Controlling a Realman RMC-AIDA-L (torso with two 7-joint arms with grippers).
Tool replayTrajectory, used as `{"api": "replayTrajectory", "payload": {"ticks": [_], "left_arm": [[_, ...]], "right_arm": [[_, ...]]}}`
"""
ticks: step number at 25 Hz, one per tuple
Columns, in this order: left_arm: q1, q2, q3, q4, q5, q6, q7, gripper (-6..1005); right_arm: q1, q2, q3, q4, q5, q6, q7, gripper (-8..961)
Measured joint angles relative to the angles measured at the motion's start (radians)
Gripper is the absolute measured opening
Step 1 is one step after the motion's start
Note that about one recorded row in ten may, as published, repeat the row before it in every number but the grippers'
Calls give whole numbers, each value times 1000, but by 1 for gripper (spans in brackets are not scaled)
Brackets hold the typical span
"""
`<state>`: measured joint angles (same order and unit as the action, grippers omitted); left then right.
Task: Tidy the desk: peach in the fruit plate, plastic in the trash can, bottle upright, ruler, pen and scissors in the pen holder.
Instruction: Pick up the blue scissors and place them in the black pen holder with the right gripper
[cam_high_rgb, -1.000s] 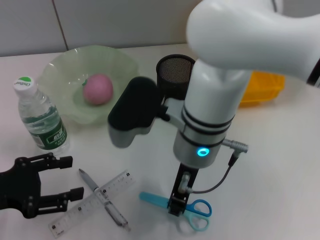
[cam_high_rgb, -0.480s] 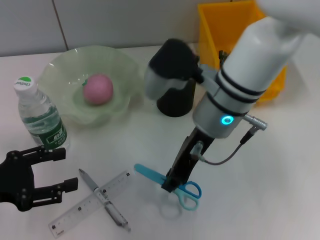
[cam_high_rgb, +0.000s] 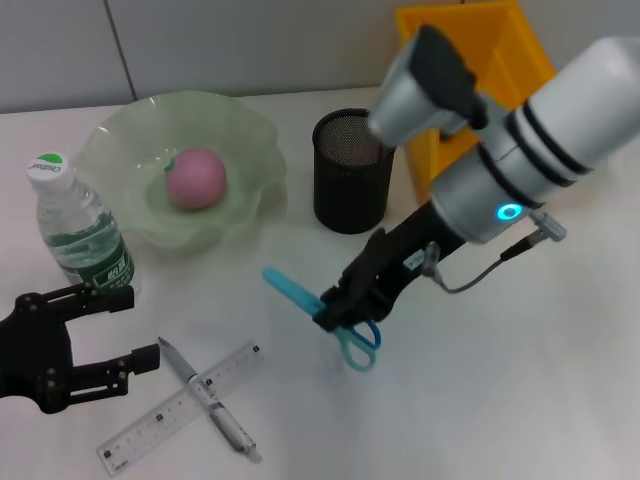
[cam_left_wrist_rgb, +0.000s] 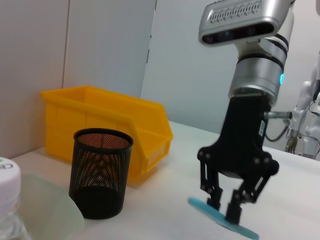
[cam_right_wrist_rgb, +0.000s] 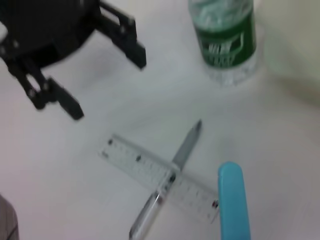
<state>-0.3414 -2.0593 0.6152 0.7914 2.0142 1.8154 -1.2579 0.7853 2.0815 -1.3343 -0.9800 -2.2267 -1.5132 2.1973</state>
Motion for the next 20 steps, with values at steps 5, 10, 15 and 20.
{"api": "replayTrajectory", "payload": {"ticks": [5, 10, 15, 20], "left_arm": [[-1, -1, 0, -12, -9, -6, -9, 782], [-2, -2, 0, -23, -16, -10, -10, 782], [-2, -2, 0, -35, -36, -21, -10, 782], [-5, -2, 0, -38, -49, -26, -11, 782]], "right_arm": [[-33, -1, 105, 4, 47, 4, -119, 220], [-60, -1, 197, 2, 99, 6, -198, 220], [-92, -3, 320, 4, 217, 10, -294, 220], [-121, -3, 395, 27, 366, 36, -406, 220]]}}
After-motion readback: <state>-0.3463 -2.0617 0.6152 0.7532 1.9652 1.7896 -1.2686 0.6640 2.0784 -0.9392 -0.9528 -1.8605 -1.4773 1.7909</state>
